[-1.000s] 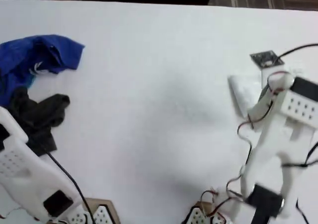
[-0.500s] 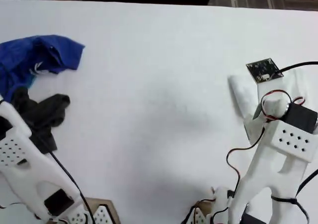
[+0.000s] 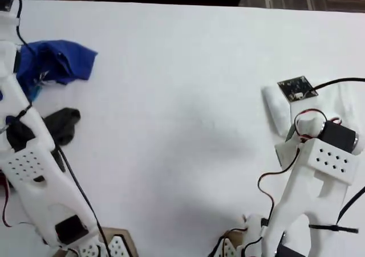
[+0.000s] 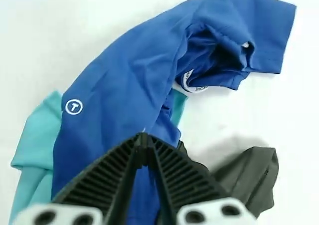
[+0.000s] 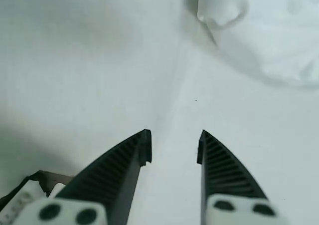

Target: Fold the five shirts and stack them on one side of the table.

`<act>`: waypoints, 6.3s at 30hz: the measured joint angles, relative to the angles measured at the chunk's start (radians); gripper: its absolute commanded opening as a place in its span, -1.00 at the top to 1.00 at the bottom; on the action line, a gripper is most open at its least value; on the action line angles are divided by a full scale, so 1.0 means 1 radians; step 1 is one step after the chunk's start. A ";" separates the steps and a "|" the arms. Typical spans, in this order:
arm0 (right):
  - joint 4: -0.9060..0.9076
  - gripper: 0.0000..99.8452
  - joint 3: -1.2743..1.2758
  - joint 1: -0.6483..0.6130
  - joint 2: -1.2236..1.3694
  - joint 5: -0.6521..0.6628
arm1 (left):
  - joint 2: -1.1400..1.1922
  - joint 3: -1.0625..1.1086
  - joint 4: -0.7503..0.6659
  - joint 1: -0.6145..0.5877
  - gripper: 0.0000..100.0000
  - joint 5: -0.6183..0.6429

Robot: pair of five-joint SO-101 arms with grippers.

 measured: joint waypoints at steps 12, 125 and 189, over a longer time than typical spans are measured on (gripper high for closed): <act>-0.018 0.67 0.000 0.000 0.000 0.000 | 0.084 0.000 -0.186 -0.241 0.45 0.000; -0.235 0.96 -0.362 -0.310 0.690 -0.210 | -0.853 2.151 -1.297 0.347 0.46 0.276; -0.569 0.96 -0.532 -0.623 0.824 -0.321 | -0.853 2.151 -1.281 0.347 0.46 0.276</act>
